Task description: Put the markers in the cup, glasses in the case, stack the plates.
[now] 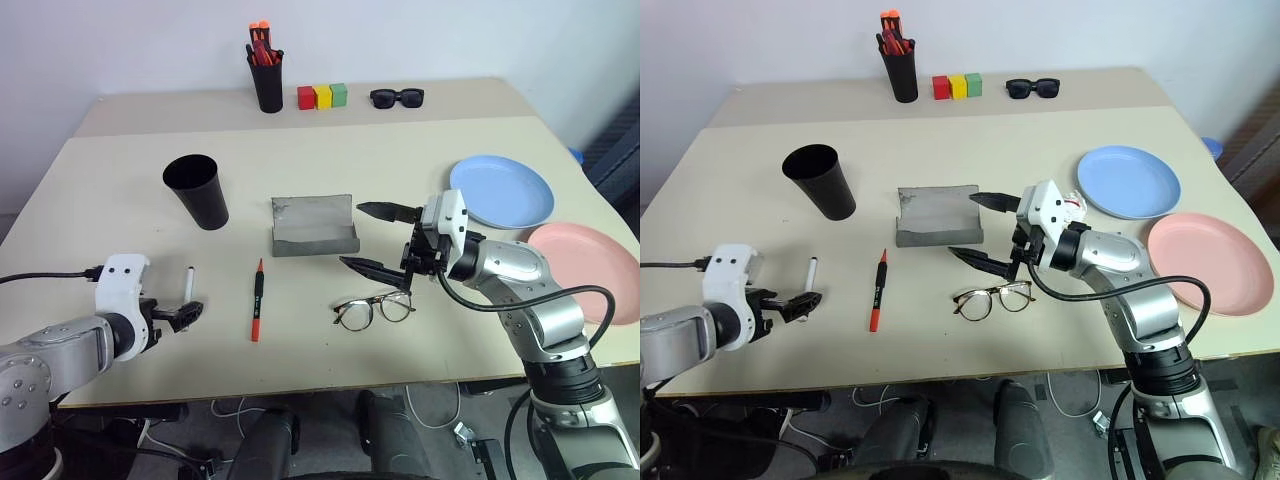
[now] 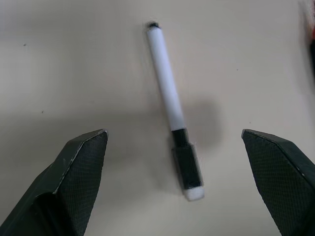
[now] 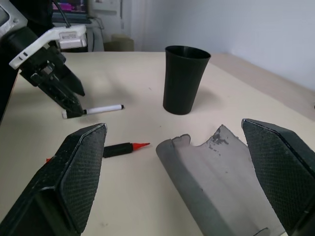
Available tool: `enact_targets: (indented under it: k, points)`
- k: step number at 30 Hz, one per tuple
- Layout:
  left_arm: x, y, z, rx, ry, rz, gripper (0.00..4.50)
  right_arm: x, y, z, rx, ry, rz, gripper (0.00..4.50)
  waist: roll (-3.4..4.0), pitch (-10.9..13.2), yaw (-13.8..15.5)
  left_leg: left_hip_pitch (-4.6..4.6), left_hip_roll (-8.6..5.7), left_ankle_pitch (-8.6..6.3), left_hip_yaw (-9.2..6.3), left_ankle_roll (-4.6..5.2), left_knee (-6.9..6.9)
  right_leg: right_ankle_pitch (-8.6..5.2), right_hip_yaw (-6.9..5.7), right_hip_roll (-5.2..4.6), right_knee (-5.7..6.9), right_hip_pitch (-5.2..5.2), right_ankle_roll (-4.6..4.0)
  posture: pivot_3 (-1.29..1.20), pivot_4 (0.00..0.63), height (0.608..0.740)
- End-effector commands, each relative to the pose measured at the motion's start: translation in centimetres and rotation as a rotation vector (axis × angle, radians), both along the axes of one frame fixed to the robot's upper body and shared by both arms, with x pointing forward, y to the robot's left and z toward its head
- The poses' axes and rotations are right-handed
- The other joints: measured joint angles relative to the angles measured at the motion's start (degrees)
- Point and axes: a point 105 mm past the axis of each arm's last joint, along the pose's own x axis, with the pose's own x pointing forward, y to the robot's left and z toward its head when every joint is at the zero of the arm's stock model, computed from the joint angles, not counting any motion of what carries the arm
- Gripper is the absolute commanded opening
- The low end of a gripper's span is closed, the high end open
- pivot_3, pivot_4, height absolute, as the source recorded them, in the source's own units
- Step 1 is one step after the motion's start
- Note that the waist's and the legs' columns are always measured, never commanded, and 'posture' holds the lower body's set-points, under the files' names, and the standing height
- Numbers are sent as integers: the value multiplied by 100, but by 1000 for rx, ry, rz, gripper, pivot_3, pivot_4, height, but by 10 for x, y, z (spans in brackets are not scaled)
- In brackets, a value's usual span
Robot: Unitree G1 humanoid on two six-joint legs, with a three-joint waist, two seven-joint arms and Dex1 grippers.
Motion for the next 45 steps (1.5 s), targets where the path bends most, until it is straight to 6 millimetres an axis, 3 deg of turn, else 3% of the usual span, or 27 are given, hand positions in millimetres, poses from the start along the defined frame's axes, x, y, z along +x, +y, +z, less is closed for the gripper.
enact_targets:
  k: [1, 7, 9, 12, 15, 18, 21, 25, 29, 35, 41, 45]
  points:
    - [-4, -4, -3, -19, 39, -29, 3659, -7, 1, 12, 20, -55, 9, 4500, 0, 0, 0, 0, 0, 0, 0, 0, 0, 0, 0, 0, 0, -1, 0, 0, 150, 740]
    - [-9, 0, -12, -10, 96, -5, 591, -6, -2, 13, 17, -56, -6, 4500, 1, 0, 2, 0, 0, 0, 0, 0, 0, 0, 0, 0, 1, -2, -1, 0, 150, 740]
    - [-7, -1, -10, -8, 89, 0, 38, -6, -3, 12, 13, -57, -14, 4500, 2, -1, 6, 1, 0, 0, 1, 0, 0, 0, 1, 0, 1, -1, -1, 0, 150, 740]
    - [-1, -9, -2, -37, 60, -39, 38, -4, -5, 12, 13, -56, -21, 4500, 2, -2, 12, 1, -1, 0, 1, 0, 0, 0, 1, -1, 1, 0, -1, 0, 150, 740]
    - [9, -25, 21, -59, -55, -126, 38, -3, -5, 11, 4, -61, -23, 4500, 0, -2, 17, -1, -2, 1, 1, -2, 0, 0, 0, -1, 1, -1, -2, 0, 150, 740]
    - [31, -38, 64, -28, -288, -188, 38, 0, -6, 13, 13, -68, -30, 4500, -1, -2, 11, -1, -2, 2, 2, -3, 0, -1, 0, -1, -1, -1, -5, 0, 150, 740]
    - [46, -56, 105, -170, -536, -233, 38, 3, -9, 16, 35, -39, -30, 4500, 0, -2, 16, -2, -3, 3, 4, -6, 0, -2, 0, -1, -4, 0, -12, 0, 150, 740]
    - [66, -63, 138, -252, -802, -193, 38, 8, -12, 21, 111, 83, -8, 4500, 2, -3, -2, -1, -1, 3, 11, -6, -2, 4, 2, -1, -12, 0, -10, 0, 150, 740]
    - [86, -50, 166, -136, -1039, -123, 38, 15, -14, 31, 182, 117, -19, 4500, 1, -3, 17, -5, -1, 3, 14, -6, -2, 6, 2, 1, -14, -2, -17, 0, 150, 740]
    - [99, -9, 179, -32, -1239, -64, 38, 10, -12, 35, 195, 115, 7, 4500, 1, -3, 8, -5, 0, 0, 19, 0, -4, 9, 2, 1, -18, -3, -12, 0, 150, 740]
    - [109, 2, 188, -44, -1351, -56, 38, 8, -9, 37, 170, 43, -5, 4500, -1, -2, 27, -10, 0, 0, 18, 0, 2, 12, 1, 0, -17, -4, -9, 0, 150, 740]
    - [124, 2, 176, -80, -1323, -81, 38, 8, -7, 38, 174, 56, 16, 4500, -1, -2, 10, -6, 0, 0, 18, 0, 2, 12, 1, 1, -15, -3, -8, 0, 150, 740]
